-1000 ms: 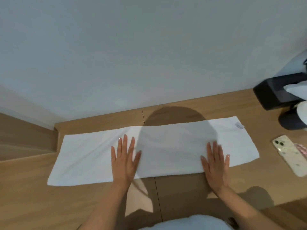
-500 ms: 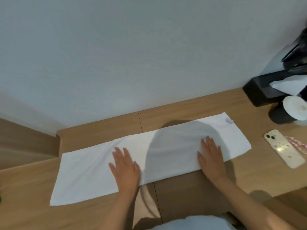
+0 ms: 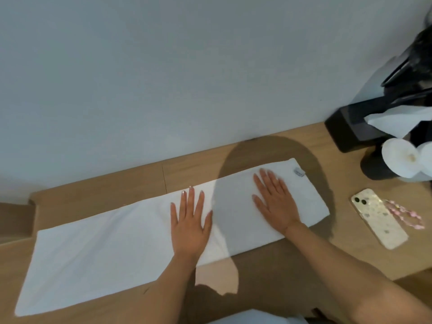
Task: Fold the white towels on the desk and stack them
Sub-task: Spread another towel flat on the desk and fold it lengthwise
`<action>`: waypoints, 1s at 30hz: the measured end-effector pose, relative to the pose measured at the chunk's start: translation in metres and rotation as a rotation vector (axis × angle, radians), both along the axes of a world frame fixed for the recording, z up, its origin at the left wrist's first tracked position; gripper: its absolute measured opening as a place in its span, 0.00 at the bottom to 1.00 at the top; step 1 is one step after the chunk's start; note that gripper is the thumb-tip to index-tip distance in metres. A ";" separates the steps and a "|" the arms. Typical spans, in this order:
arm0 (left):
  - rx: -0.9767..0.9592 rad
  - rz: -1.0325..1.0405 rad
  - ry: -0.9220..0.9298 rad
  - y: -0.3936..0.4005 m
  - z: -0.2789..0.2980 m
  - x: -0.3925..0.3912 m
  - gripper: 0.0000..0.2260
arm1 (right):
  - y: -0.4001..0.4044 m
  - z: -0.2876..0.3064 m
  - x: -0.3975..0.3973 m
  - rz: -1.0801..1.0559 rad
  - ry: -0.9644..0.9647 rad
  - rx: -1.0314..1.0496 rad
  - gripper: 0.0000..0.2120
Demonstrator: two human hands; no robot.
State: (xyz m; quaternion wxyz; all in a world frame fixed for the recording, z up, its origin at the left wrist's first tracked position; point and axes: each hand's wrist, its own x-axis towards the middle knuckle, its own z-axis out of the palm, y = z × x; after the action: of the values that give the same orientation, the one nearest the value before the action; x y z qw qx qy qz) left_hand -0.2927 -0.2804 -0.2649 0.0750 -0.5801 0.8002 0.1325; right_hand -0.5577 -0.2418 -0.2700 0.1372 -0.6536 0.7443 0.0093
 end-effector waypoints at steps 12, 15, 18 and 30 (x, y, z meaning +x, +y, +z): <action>0.095 0.029 0.040 -0.001 0.017 -0.009 0.30 | -0.006 -0.002 -0.053 -0.213 -0.003 -0.033 0.31; 0.211 0.028 0.267 -0.011 0.025 -0.002 0.26 | -0.012 0.003 -0.027 -0.178 -0.051 -0.061 0.28; 0.188 0.203 0.607 -0.020 0.045 0.029 0.18 | -0.015 0.017 0.038 0.024 -0.132 -0.095 0.26; 0.211 0.203 0.066 -0.094 0.040 0.208 0.18 | 0.014 0.010 0.254 0.103 -0.127 -0.072 0.26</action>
State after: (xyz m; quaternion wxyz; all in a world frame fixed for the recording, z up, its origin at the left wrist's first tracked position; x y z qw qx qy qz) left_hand -0.0845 -0.3743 -0.2250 0.0952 -0.6421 0.7212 0.2417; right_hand -0.3033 -0.2278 -0.2598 0.1599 -0.6948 0.6993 -0.0521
